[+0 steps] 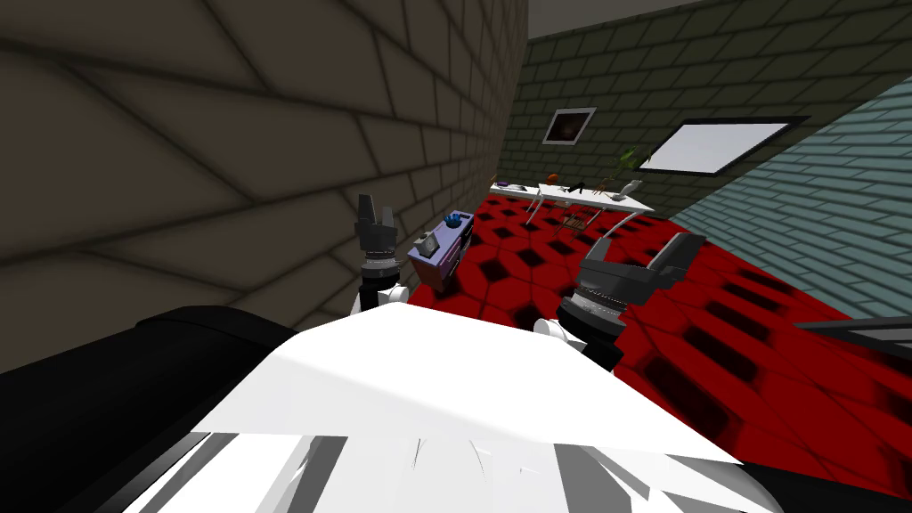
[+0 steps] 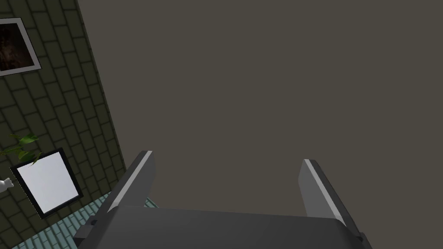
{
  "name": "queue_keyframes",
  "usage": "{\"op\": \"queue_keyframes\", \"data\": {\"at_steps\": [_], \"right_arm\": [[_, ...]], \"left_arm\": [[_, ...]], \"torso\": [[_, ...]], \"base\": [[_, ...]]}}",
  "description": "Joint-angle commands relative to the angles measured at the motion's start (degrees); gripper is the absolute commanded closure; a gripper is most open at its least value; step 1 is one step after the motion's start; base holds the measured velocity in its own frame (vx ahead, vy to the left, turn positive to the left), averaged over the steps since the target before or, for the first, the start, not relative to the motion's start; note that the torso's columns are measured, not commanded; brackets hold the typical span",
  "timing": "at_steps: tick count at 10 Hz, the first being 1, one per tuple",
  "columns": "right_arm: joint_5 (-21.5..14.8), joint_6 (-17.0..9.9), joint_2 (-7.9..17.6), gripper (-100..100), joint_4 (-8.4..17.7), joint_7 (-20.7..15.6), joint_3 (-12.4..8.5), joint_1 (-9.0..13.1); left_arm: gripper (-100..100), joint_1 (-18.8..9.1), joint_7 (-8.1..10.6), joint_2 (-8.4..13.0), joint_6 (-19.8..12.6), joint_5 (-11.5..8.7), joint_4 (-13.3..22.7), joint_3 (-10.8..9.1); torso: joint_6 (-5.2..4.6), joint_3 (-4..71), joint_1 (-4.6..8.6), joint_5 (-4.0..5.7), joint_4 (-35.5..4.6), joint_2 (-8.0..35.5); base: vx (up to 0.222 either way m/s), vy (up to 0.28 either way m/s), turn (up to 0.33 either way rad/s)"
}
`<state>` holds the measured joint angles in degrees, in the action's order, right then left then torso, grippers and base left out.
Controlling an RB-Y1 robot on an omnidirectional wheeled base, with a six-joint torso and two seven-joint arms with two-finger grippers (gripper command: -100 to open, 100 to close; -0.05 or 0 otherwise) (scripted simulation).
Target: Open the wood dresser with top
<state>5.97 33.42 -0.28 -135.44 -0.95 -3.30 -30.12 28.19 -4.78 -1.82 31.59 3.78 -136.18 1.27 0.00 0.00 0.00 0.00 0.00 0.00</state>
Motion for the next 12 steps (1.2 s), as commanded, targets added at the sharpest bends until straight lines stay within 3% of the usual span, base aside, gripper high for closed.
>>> {"op": "queue_keyframes", "data": {"at_steps": [1, 9, 10, 12], "right_arm": [[0.0, 0.0, 0.0, 0, 0.0, 0.0, 0.0, 0.0], [0.0, 0.0, 0.0, 0, 0.0, 0.0, 0.0, 0.0], [0.0, 0.0, 0.0, 0, 0.0, 0.0, 0.0, 0.0], [0.0, 0.0, 0.0, 0, 0.0, 0.0, 0.0, 0.0]], "left_arm": [[0, 0.0, 0.00, 0.0, 0.0, 0.0, 0.0, 0.00], [0, 0.0, 0.00, 0.0, 0.0, 0.0, 0.0, 0.00], [-100, 0.2, 0.01, 1.9, -0.1, -0.3, 0.4, 0.16], [-100, 0.6, 0.02, 4.8, -0.5, -0.8, 1.4, 0.53]], "torso": [[0.00, 4.7, 0.00, 0.00, -2.3, 2.3], [0.00, 70.7, 0.00, 0.00, -35.4, 35.4], [0.00, 79.2, 0.00, 0.00, -39.6, 39.6], [0.00, 84.3, 0.00, 0.00, -42.0, 42.0]], "base": [[0.000, 0.000, 0.000], [0.000, 0.000, 0.000], [0.021, -0.003, -0.015], [0.047, -0.005, -0.029]]}}
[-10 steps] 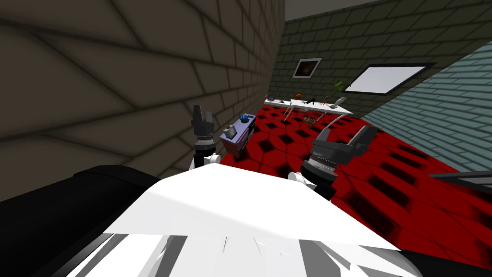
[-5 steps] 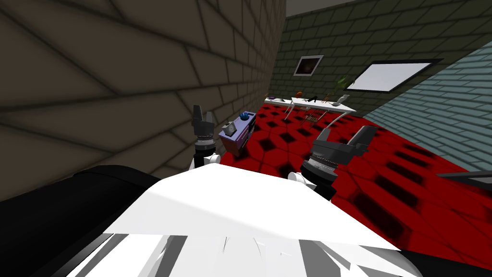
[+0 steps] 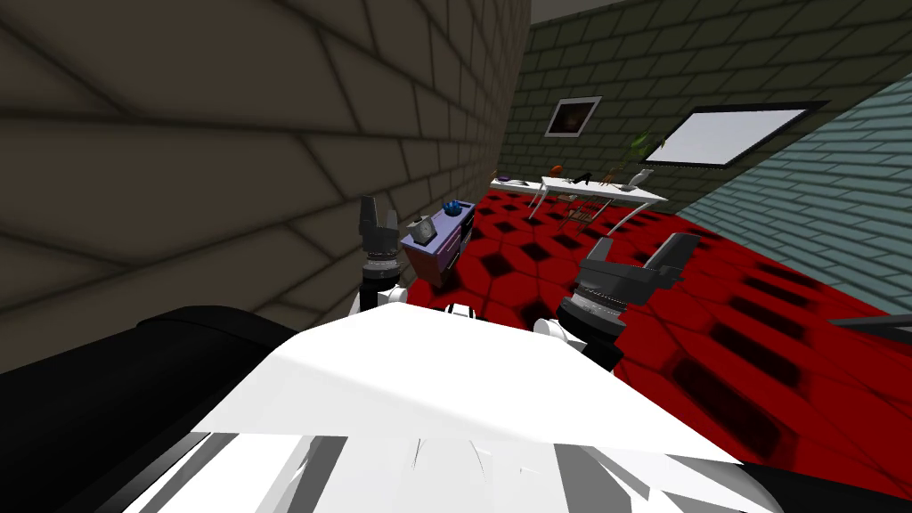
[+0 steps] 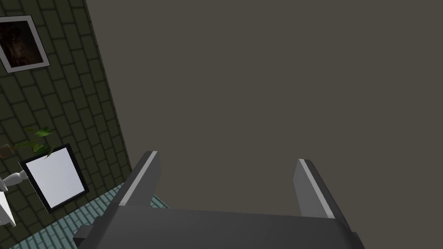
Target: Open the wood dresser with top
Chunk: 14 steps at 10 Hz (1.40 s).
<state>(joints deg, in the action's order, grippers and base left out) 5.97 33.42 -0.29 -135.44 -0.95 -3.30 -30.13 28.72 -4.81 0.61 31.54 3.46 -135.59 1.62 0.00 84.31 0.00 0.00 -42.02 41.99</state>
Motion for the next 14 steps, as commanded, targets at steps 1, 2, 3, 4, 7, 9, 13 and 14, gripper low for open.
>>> {"op": "queue_keyframes", "data": {"at_steps": [1, 2, 3, 4, 7, 9, 13, 14], "right_arm": [[0.0, 0.0, 0.0, 0, 0.0, 0.0, 0.0, 0.0], [0.0, 0.0, 0.0, 0, 0.0, 0.0, 0.0, 0.0], [0.0, 0.0, 0.0, 0, 0.0, 0.0, 0.0, 0.0], [0.0, 0.0, 0.0, 0, 0.0, 0.0, 0.0, 0.0], [0.0, 0.0, 0.0, 0, 0.0, 0.0, 0.0, 0.0], [0.0, 0.0, 0.0, 0, 0.0, 0.0, 0.0, 0.0], [0.0, 0.0, 0.0, 0, 0.0, 0.0, 0.0, 0.0], [0.0, 0.0, 0.0, 0, 0.0, 0.0, 0.0, 0.0]], "left_arm": [[-100, 0.4, 0.05, 3.7, -0.7, -0.9, 1.6, 0.43], [-100, 0.8, 0.06, 4.9, -1.0, -1.4, 2.4, 0.73], [-100, 1.2, 0.07, 5.9, -1.3, -1.9, 3.3, 1.08], [-100, 1.7, 0.08, 6.8, -1.7, -2.5, 4.3, 1.46], [-100, 3.3, 0.12, 8.7, -2.9, -4.6, 7.7, 2.77], [-100, 4.5, 0.14, 9.7, -3.8, -6.2, 10.3, 3.77], [-100, 7.3, 0.20, 11.3, -5.8, -9.6, 15.8, 5.96], [-100, 8.0, 0.21, 11.8, -6.3, -10.6, 17.3, 6.53]], "torso": [[0.00, 0.3, -0.02, 0.00, -0.2, 0.1], [0.00, 0.3, 0.00, 0.00, -0.2, 0.2], [0.00, 0.3, 0.03, 0.01, -0.2, 0.2], [0.00, 0.3, 0.00, 0.01, -0.2, 0.2], [0.00, 0.3, 0.03, 0.01, -0.3, 0.3], [0.00, 0.3, -0.07, -0.02, -0.2, 0.2], [0.00, 0.3, -0.10, -0.03, -0.2, 0.2], [0.00, 0.2, -0.08, -0.02, -0.3, 0.4]], "base": [[0.068, -0.008, -0.034], [0.089, -0.015, -0.040], [0.103, -0.009, -0.048], [0.120, -0.008, -0.047], [0.138, -0.008, -0.064], [0.156, 0.002, -0.071], [0.182, -0.009, -0.075], [0.173, -0.003, -0.076]]}}
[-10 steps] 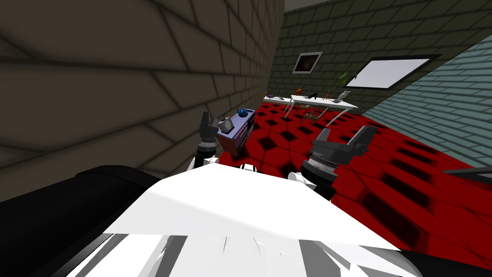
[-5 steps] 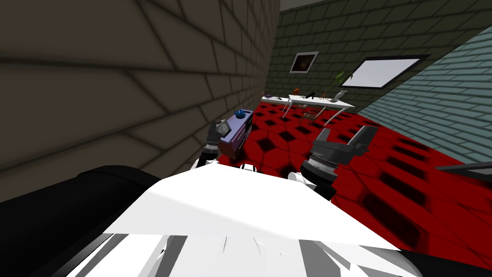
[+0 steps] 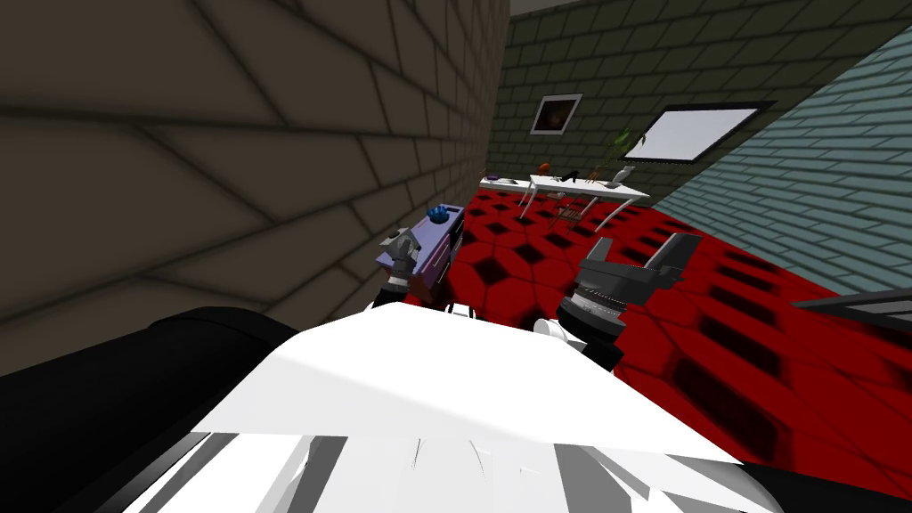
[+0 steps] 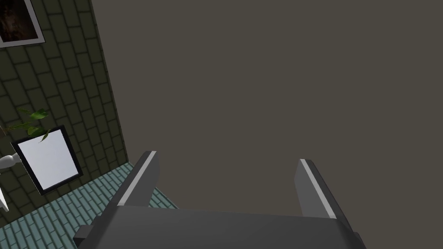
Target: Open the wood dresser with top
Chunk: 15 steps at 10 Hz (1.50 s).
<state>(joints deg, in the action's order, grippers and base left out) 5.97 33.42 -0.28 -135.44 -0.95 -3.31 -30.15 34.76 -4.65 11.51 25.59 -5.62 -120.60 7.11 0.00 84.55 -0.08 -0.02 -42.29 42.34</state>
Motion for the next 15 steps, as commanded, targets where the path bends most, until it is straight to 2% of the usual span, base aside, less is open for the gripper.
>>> {"op": "queue_keyframes", "data": {"at_steps": [1, 2, 3, 6, 12, 13, 15], "right_arm": [[0.0, 0.0, 0.0, 0, 0.0, 0.0, 0.0, 0.0], [0.0, 0.0, 0.0, 0, 0.0, 0.0, 0.0, 0.0], [0.0, 0.0, 0.0, 0, 0.0, 0.0, 0.0, 0.0], [0.0, 0.0, 0.0, 0, 0.0, 0.0, 0.0, 0.0], [0.0, 0.0, 0.0, 0, 0.0, 0.0, 0.0, 0.0], [0.0, 0.0, 0.0, 0, 0.0, 0.0, 0.0, 0.0], [0.0, 0.0, 0.0, 0, 0.0, 0.0, 0.0, 0.0]], "left_arm": [[-100, 2.6, 0.07, 1.3, -0.9, -2.4, 3.8, 1.63], [-100, 3.4, 0.09, 1.7, -1.5, -3.3, 5.4, 2.22], [-100, 3.4, 0.09, 1.7, -1.5, -3.3, 5.4, 2.22], [-100, 5.6, 0.15, 3.3, -3.2, -6.2, 10.2, 4.02], [-100, 9.9, 0.28, 7.2, -6.8, -12.0, 20.6, 7.70], [-100, 9.9, 0.28, 7.2, -6.8, -12.0, 20.7, 7.70], [-100, 11.3, 0.32, 8.6, -8.0, -13.9, 24.0, 8.88]], "torso": [[0.01, 0.0, 0.10, 0.02, 0.0, 0.0], [0.00, 0.0, 0.18, 0.05, 0.0, -0.1], [0.00, 0.1, 0.14, 0.05, 0.0, -0.1], [0.00, 0.0, 0.09, 0.02, 0.0, 0.0], [0.00, 0.0, 0.14, 0.04, 0.0, 0.0], [0.00, 0.0, 0.17, 0.05, 0.0, 0.0], [0.00, -0.1, 0.08, 0.02, 0.0, 0.1]], "base": [[0.199, -0.025, -0.077], [0.198, -0.022, -0.082], [0.127, 0.003, -0.031], [0.145, -0.001, -0.077], [0.212, 0.021, -0.087], [0.115, -0.005, -0.025], [0.116, 0.004, -0.069]]}}
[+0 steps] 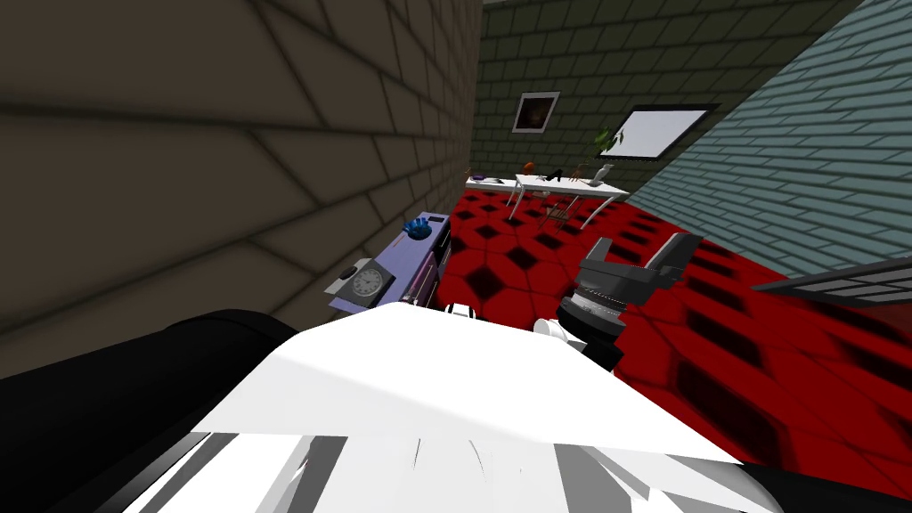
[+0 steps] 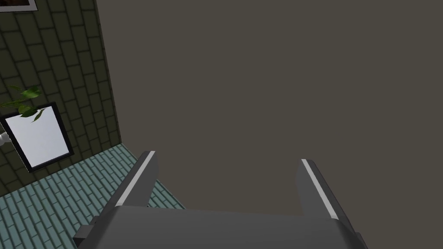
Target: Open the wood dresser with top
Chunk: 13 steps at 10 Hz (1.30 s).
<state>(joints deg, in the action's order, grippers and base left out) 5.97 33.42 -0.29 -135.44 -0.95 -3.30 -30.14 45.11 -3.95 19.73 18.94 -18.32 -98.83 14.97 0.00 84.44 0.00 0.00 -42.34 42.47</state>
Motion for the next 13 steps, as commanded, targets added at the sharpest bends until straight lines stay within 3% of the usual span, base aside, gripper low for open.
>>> {"op": "queue_keyframes", "data": {"at_steps": [1, 4, 9, 13], "right_arm": [[0.0, 0.0, 0.0, 0, 0.0, 0.0, 0.0, 0.0], [0.0, 0.0, 0.0, 0, 0.0, 0.0, 0.0, 0.0], [0.0, 0.0, 0.0, 0, 0.0, 0.0, 0.0, 0.0], [0.0, 0.0, 0.0, 0, 0.0, 0.0, 0.0, 0.0]], "left_arm": [[-100, 1.6, -0.36, 1.2, -1.9, -2.1, 3.9, 1.57], [-100, 2.9, -0.32, 2.7, -2.9, -3.7, 6.8, 2.61], [-100, 6.1, -0.24, 8.2, -5.5, -8.0, 14.2, 5.28], [-100, 1.7, 0.25, 4.8, -5.1, -6.3, 18.7, 5.17]], "torso": [[0.00, 0.1, -0.03, -0.01, 0.0, -0.1], [0.01, 0.2, -0.01, -0.01, 0.1, -0.3], [0.01, 0.1, -0.03, -0.01, 0.1, -0.2], [-0.07, -0.2, -0.15, -0.18, -0.1, 0.0]], "base": [[0.162, 0.008, -0.074], [0.163, 0.019, -0.059], [0.156, 0.023, -0.072], [0.018, 0.013, -0.013]]}}
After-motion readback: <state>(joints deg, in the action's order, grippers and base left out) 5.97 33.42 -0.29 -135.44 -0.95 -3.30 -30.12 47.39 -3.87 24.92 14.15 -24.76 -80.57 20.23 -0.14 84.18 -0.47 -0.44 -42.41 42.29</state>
